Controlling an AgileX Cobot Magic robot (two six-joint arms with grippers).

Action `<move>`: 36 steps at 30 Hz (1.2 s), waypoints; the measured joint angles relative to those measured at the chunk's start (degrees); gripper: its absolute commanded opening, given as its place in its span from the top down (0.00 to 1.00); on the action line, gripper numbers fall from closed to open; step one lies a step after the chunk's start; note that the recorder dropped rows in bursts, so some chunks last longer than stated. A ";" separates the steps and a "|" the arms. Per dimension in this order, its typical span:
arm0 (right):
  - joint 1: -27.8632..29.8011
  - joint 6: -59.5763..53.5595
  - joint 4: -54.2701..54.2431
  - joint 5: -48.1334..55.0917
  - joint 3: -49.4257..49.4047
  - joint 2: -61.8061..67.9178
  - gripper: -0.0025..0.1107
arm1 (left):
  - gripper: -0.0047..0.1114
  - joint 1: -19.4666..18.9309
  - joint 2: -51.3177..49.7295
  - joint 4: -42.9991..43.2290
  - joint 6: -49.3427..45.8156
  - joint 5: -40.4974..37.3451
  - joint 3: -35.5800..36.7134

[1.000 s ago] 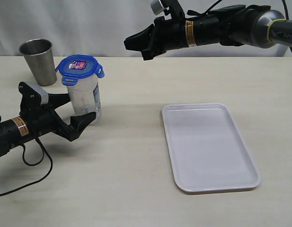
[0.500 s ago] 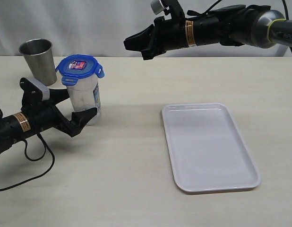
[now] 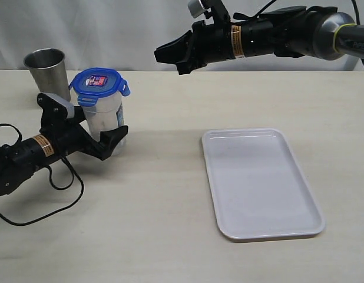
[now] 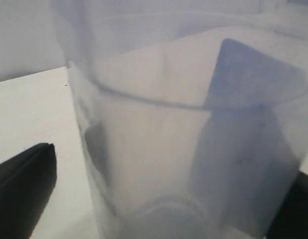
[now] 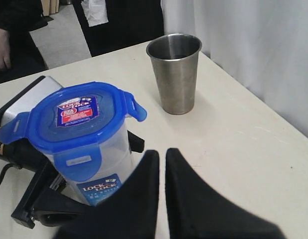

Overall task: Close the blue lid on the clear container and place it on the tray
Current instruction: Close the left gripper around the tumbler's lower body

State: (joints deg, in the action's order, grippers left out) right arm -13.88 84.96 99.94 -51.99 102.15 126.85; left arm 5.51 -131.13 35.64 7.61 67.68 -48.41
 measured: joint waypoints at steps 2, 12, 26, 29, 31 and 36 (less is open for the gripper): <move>0.00 0.00 0.00 0.00 0.00 0.00 0.94 | 0.05 0.04 -0.49 -0.10 0.00 0.00 -0.71; 0.00 0.12 0.00 0.00 0.00 0.00 0.94 | 0.05 1.00 -0.87 -0.56 0.00 0.80 -1.36; 0.00 0.99 0.00 0.00 0.00 0.00 0.94 | 0.06 1.06 -0.87 -1.47 0.00 1.37 -1.36; 0.00 1.10 0.00 0.00 0.00 0.00 0.94 | 0.19 1.06 -0.87 -1.47 0.00 1.37 -1.36; 0.00 1.10 0.00 0.00 0.00 0.00 0.94 | 0.35 1.06 -0.87 -1.47 0.00 1.37 -1.36; 0.00 1.33 0.00 0.00 0.00 0.00 0.94 | 0.67 1.15 -0.87 -0.89 0.89 1.50 -1.36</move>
State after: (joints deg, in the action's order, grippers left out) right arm -13.88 86.29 99.94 -51.99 102.15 126.85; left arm 6.66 -132.00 34.75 8.50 69.18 -49.77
